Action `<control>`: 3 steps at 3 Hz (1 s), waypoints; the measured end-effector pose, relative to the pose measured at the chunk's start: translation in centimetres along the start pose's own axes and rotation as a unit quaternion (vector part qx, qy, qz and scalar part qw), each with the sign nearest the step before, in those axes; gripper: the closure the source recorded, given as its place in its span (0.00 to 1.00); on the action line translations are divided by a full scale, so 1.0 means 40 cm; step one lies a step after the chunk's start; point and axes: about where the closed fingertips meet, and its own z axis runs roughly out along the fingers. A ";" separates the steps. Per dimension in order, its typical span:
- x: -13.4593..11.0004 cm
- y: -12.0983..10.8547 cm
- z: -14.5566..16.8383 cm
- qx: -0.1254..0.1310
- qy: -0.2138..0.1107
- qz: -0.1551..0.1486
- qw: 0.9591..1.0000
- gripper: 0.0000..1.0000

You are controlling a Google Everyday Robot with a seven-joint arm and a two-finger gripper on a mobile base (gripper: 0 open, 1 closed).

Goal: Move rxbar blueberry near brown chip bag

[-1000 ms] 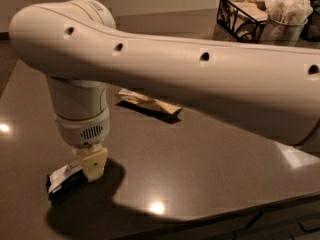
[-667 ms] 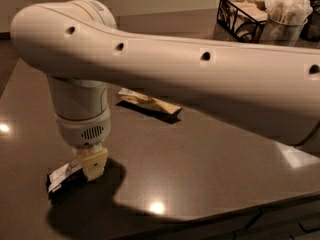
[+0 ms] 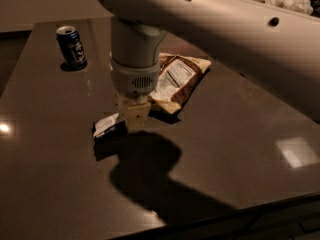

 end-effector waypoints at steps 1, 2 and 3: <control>0.106 -0.047 -0.040 0.018 0.008 0.042 0.999 1.00; 0.220 -0.078 -0.055 0.032 0.018 0.090 0.995 1.00; 0.310 -0.083 -0.076 0.055 0.017 0.125 0.990 0.82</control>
Offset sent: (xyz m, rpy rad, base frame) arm 0.0867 -0.1265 0.0055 -0.0531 -0.0392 -0.3102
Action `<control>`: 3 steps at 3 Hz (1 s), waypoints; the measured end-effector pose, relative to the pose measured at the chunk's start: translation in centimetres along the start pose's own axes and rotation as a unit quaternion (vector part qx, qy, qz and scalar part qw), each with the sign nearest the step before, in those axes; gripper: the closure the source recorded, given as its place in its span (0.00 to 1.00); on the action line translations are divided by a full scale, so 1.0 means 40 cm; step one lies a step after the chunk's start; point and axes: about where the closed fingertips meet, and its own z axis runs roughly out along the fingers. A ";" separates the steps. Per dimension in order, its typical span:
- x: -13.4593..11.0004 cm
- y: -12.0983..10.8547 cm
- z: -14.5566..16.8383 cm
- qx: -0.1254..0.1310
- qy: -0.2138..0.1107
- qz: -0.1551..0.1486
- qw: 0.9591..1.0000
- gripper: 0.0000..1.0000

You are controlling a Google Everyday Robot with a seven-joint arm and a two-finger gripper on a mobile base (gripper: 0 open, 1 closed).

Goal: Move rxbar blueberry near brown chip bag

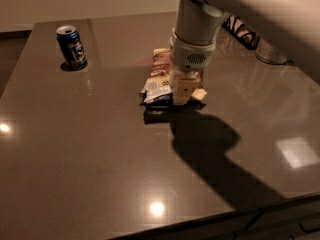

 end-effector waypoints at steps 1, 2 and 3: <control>0.065 0.006 0.011 0.009 0.005 0.013 1.000 0.51; 0.080 0.021 0.029 0.006 0.005 0.014 1.000 0.28; 0.078 0.018 0.031 0.008 0.004 0.014 1.000 0.04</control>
Offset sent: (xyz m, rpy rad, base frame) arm -0.0121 -0.0403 -0.0270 -0.0118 0.0080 -0.0343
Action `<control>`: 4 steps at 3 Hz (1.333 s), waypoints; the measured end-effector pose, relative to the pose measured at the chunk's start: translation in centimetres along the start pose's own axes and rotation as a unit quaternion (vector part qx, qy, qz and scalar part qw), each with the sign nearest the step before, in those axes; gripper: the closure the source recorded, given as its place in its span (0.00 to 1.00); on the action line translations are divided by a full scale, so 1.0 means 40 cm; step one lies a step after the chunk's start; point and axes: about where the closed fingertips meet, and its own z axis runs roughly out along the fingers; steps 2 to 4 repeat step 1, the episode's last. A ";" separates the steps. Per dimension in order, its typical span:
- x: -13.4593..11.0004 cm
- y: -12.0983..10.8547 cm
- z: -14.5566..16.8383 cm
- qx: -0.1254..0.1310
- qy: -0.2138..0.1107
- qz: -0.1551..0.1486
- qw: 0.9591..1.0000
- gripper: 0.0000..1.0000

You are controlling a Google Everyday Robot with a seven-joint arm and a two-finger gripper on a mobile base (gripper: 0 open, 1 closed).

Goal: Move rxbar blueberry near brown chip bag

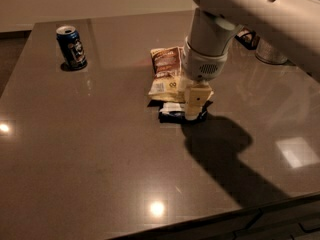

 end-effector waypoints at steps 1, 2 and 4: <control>-0.001 -0.001 0.001 0.001 0.000 0.000 1.000 0.00; -0.001 -0.001 0.001 0.001 0.000 0.000 1.000 0.00; -0.001 -0.001 0.001 0.001 0.000 0.000 1.000 0.00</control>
Offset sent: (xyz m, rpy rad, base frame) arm 0.0000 0.0000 0.0000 0.0000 0.0000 0.0000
